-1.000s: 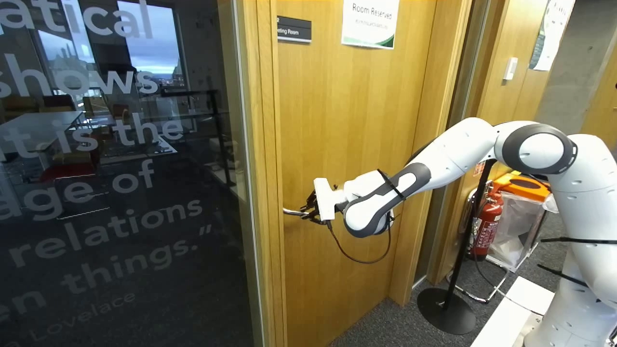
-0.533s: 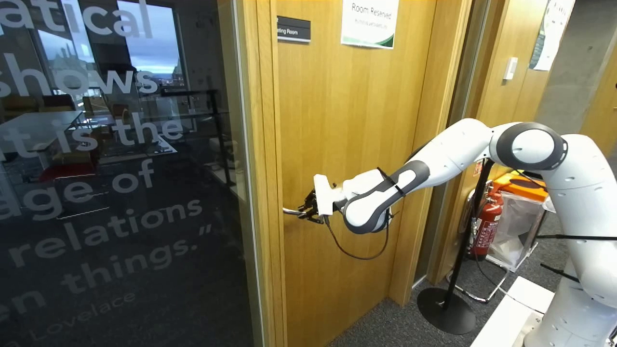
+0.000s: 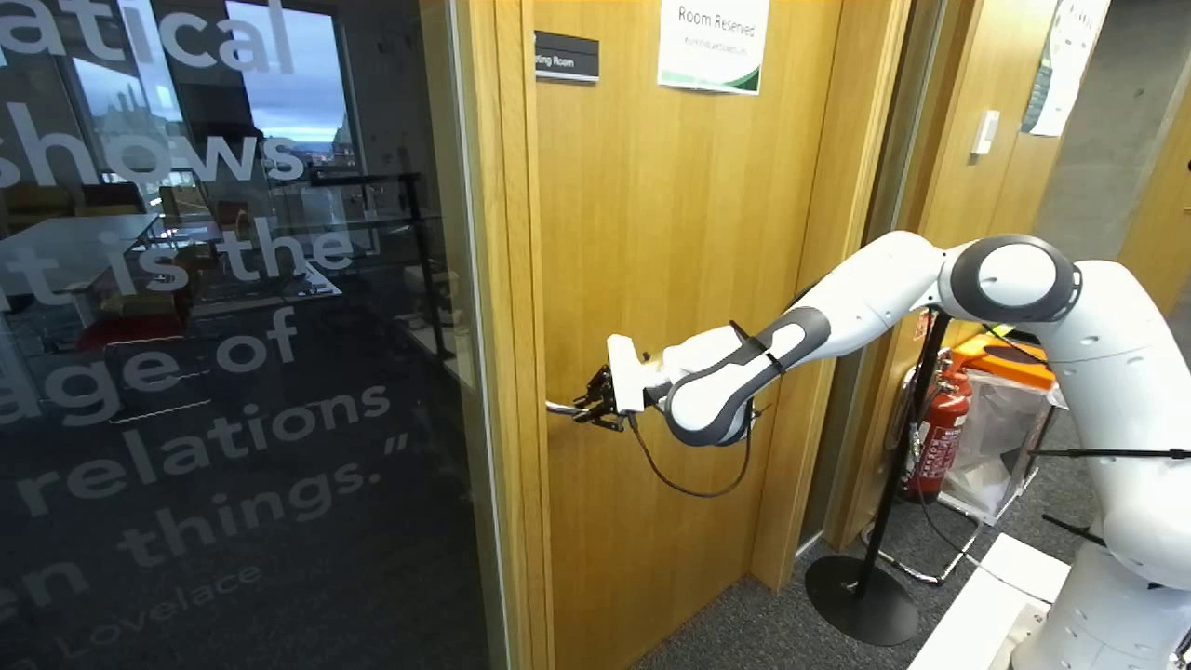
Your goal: Pull the handle down and open the door
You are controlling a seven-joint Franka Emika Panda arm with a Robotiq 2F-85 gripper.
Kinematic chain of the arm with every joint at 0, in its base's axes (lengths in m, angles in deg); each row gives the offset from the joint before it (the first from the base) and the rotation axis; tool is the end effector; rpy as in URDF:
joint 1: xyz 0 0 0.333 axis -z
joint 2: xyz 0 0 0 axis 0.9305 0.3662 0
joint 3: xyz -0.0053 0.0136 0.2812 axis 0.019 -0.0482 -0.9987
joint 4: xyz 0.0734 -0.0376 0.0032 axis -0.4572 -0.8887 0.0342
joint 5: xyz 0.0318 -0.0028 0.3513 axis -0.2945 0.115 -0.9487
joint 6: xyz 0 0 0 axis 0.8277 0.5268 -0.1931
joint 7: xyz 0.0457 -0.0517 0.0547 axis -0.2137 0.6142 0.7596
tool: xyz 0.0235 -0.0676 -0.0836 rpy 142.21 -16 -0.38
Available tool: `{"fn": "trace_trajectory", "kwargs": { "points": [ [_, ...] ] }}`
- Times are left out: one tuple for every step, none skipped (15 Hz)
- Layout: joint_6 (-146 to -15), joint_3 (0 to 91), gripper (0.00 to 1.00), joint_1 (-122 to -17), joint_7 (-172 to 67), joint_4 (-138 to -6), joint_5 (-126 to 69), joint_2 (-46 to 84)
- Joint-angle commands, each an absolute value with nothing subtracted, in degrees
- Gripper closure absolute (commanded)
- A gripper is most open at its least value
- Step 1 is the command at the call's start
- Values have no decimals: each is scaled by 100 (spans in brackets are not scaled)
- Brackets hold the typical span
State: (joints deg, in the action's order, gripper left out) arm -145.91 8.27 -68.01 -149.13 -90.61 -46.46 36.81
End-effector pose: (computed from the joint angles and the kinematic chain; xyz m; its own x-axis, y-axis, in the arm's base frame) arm 0.5704 0.2649 0.3332 0.0951 -0.8046 -0.5862 -0.6880 0.3724 -0.6228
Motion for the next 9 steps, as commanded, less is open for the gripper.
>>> {"fn": "trace_trajectory", "kwargs": {
  "points": [
    [-14531, 319, 94, -6816, -14968, -9019, -4329, 4336],
    [-14519, 301, 94, -6778, -14932, -8981, -4248, 4393],
    [-14495, 296, 94, -6763, -14897, -8902, -4161, 4466],
    [-14470, 310, 94, -6760, -14852, -8812, -4051, 4542],
    [-14434, 346, 94, -6776, -14793, -8697, -3920, 4629],
    [-14376, 387, 94, -6804, -14762, -8581, -3815, 4707],
    [-14331, 399, 94, -6815, -14750, -8469, -3704, 4801],
    [-14182, 406, 94, -6848, -14723, -8272, -3589, 4963],
    [-14047, 417, 94, -6911, -14704, -8071, -3472, 5167]
  ]
}}
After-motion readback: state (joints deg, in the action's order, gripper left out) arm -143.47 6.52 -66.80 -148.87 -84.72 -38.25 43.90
